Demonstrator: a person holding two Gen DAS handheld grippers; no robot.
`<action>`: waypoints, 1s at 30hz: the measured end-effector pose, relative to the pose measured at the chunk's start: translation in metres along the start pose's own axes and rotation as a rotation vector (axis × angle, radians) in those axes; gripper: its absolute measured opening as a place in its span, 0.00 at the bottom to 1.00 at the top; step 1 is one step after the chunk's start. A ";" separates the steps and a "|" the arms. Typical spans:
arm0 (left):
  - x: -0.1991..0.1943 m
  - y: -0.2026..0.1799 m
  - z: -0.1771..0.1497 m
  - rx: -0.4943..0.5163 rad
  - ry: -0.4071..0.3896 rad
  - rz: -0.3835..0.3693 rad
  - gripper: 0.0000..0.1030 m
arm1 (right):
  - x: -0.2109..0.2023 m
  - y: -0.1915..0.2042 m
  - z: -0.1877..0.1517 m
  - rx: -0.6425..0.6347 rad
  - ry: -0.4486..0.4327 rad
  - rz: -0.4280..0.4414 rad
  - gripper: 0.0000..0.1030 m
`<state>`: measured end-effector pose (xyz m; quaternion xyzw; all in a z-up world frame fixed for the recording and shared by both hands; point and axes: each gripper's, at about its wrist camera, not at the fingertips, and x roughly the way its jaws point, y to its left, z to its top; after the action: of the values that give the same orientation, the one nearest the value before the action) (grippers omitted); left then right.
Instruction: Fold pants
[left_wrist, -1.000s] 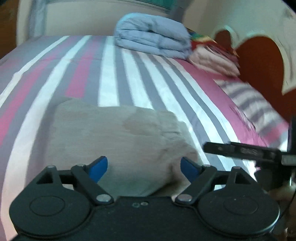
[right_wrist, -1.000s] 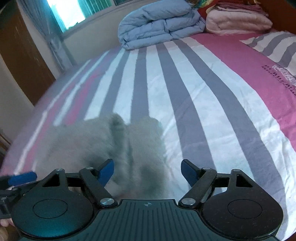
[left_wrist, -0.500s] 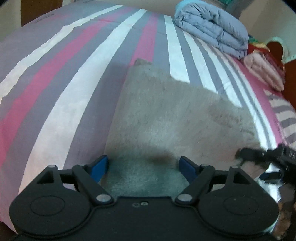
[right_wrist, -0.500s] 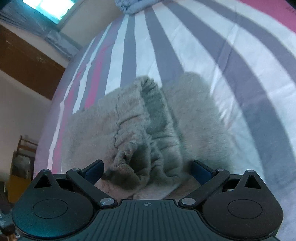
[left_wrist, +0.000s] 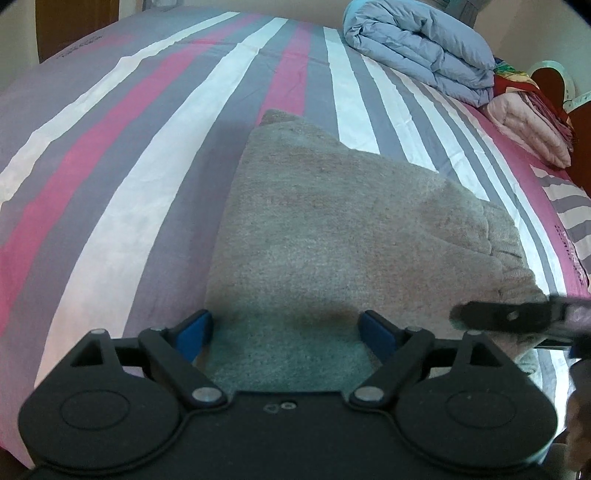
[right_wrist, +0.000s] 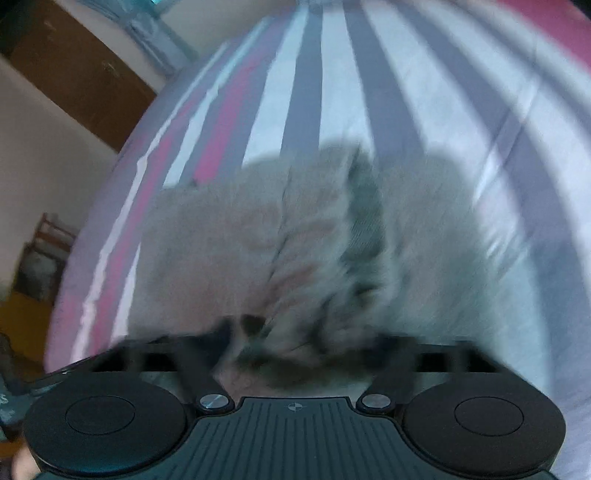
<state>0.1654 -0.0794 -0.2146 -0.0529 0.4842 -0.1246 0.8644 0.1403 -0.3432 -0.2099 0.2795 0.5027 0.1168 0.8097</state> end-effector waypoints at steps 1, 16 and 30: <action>0.000 0.001 0.000 -0.001 -0.001 0.001 0.77 | 0.005 0.002 -0.002 -0.013 -0.003 -0.015 0.82; -0.017 0.006 0.007 -0.027 -0.045 -0.023 0.77 | -0.054 0.052 -0.007 -0.220 -0.266 -0.056 0.42; -0.001 -0.014 -0.004 0.036 0.018 -0.034 0.77 | -0.051 -0.023 -0.013 -0.116 -0.218 -0.159 0.45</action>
<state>0.1588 -0.0922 -0.2129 -0.0444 0.4886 -0.1482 0.8587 0.1028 -0.3818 -0.1894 0.2027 0.4248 0.0501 0.8809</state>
